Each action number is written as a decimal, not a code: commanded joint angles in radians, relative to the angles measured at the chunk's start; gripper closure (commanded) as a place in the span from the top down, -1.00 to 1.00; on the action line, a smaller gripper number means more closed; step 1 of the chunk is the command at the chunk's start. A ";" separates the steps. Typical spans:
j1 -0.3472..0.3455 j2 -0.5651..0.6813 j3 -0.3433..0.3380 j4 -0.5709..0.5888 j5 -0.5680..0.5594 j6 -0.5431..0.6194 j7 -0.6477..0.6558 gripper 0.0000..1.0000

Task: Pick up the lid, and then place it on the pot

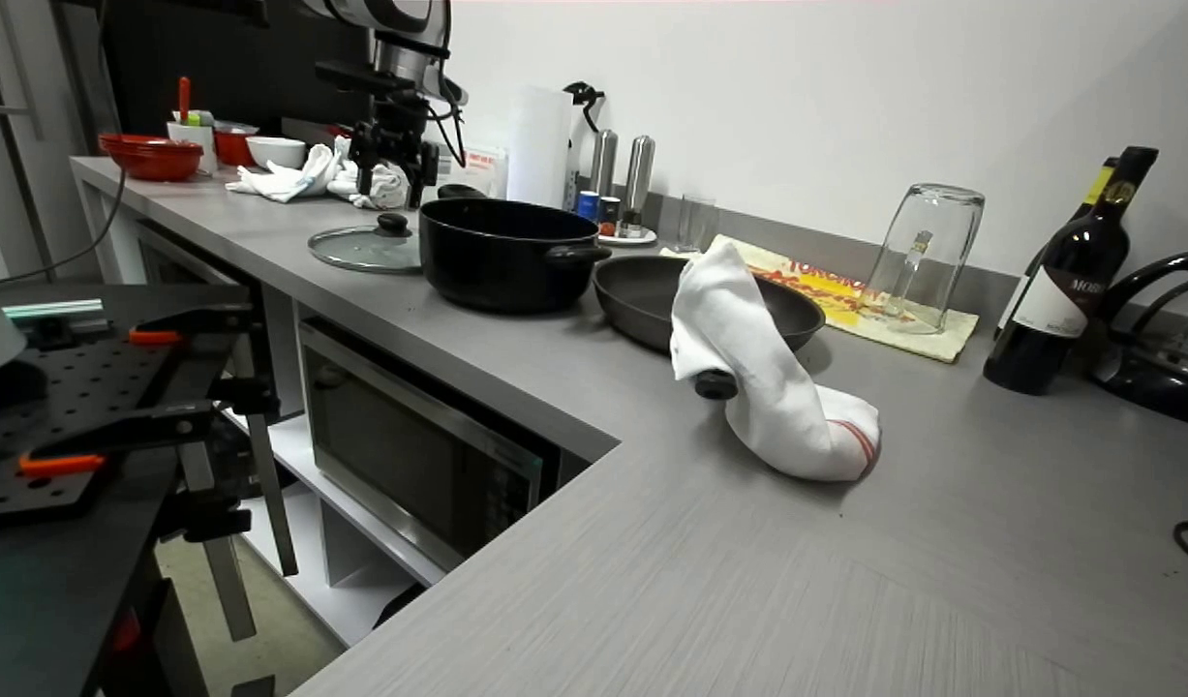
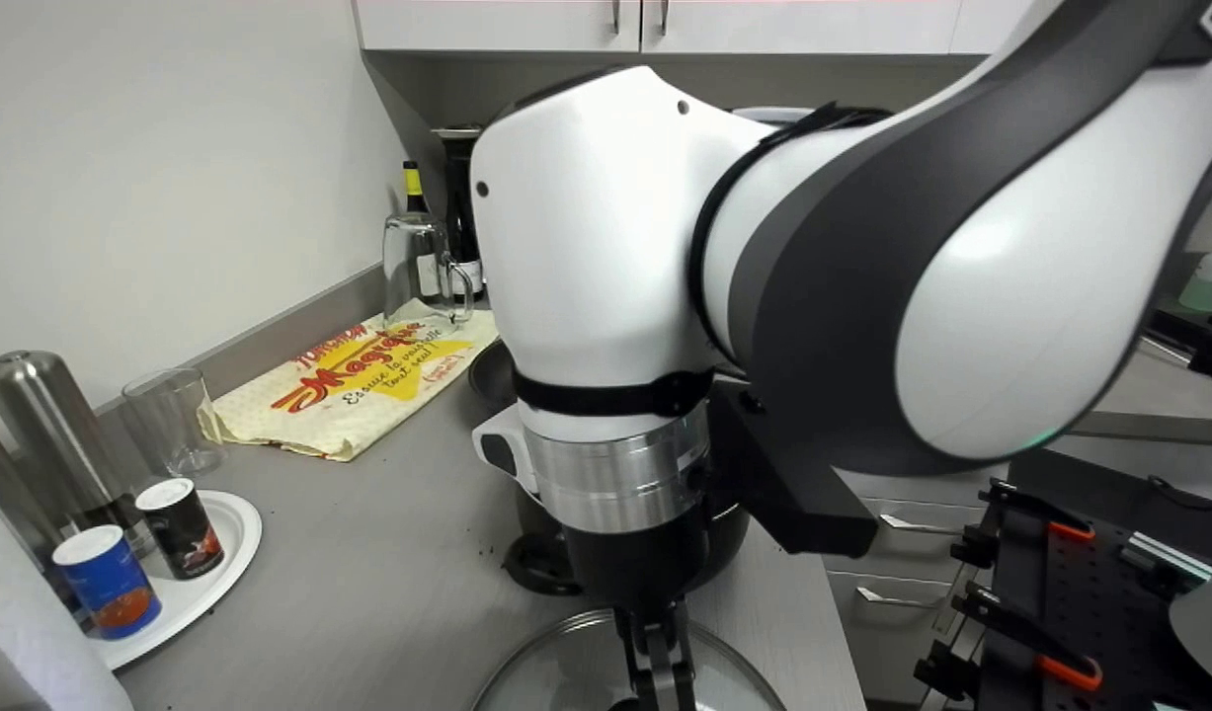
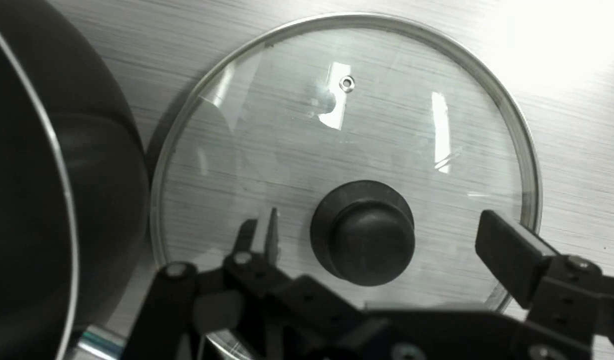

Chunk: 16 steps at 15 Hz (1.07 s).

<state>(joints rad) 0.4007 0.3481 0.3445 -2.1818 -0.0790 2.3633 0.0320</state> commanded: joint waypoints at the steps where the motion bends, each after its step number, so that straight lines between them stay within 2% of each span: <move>1: 0.025 0.067 -0.008 0.064 -0.020 -0.012 0.006 1.00; 9: 0.045 0.127 -0.012 0.105 -0.017 -0.016 0.001 1.00; 10: 0.046 0.130 -0.012 0.107 -0.016 -0.015 0.000 0.67; 11: 0.046 0.133 -0.012 0.110 -0.016 -0.016 -0.001 0.45; 16: 0.045 0.133 -0.014 0.114 -0.015 -0.015 -0.002 -0.31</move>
<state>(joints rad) 0.4314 0.4688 0.3399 -2.0901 -0.0802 2.3614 0.0314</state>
